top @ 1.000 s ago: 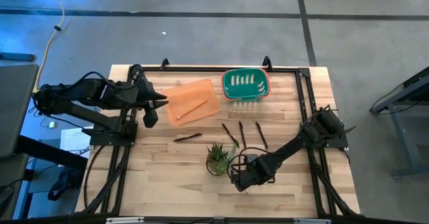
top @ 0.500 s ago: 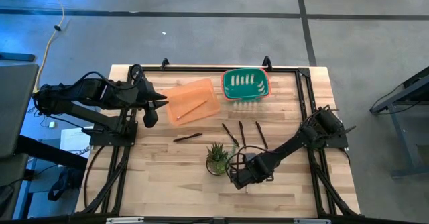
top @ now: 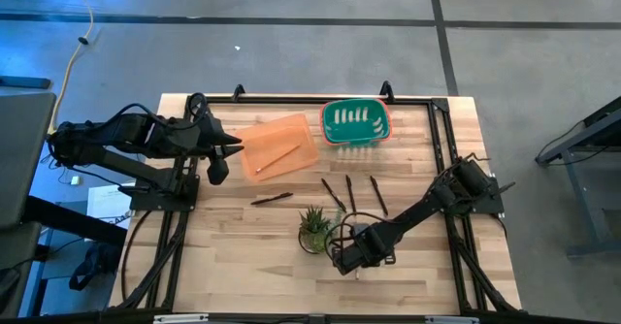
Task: Sort pens & pencils
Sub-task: Put the orange pencil into the orange bin
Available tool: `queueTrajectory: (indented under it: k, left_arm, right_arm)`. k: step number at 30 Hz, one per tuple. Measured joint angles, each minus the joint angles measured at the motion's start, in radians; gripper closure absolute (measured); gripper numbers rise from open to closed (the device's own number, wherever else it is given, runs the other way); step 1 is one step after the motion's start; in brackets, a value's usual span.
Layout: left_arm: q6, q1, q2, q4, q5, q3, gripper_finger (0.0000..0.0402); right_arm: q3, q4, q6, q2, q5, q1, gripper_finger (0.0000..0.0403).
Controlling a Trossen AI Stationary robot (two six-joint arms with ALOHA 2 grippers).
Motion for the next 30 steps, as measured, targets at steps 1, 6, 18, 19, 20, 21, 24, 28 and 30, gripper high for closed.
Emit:
queueTrajectory:
  k: [1,6,18,19,20,21,24,28,30]
  left_arm:
    - [0.0,0.0,0.0,0.0,0.0,0.0,0.0325]
    - [0.0,0.0,0.0,0.0,0.0,0.0,0.0325]
    - [0.0,0.0,0.0,0.0,0.0,0.0,0.0325]
    - [0.0,0.0,0.0,0.0,0.0,0.0,0.0325]
    - [0.0,0.0,0.0,0.0,0.0,0.0,0.0325]
    - [0.0,0.0,0.0,0.0,0.0,0.0,0.0325]
    - [0.0,0.0,0.0,0.0,0.01,0.0,0.0325]
    - [0.0,0.0,0.0,0.0,0.032,0.0,0.0325]
    - [0.0,0.0,0.0,0.0,0.032,0.0,0.0325]
  right_arm:
    - [0.0,0.0,0.0,0.0,-0.003,0.0,0.0263]
    - [0.001,-0.02,0.001,0.0,-0.024,0.0,0.0264]
    - [0.001,-0.053,-0.004,0.002,-0.06,0.0,0.0295]
    - [0.001,-0.056,-0.005,0.002,-0.061,0.0,0.03]
    - [0.001,-0.059,-0.007,0.002,-0.062,0.0,0.0306]
    - [0.001,-0.063,-0.007,0.002,-0.064,0.0,0.0311]
    - [0.001,-0.072,-0.018,0.002,-0.065,0.0,0.0329]
    - [0.001,-0.083,-0.027,0.002,-0.067,0.0,0.0352]
    - [0.001,-0.086,-0.034,0.002,-0.068,0.0,0.0364]
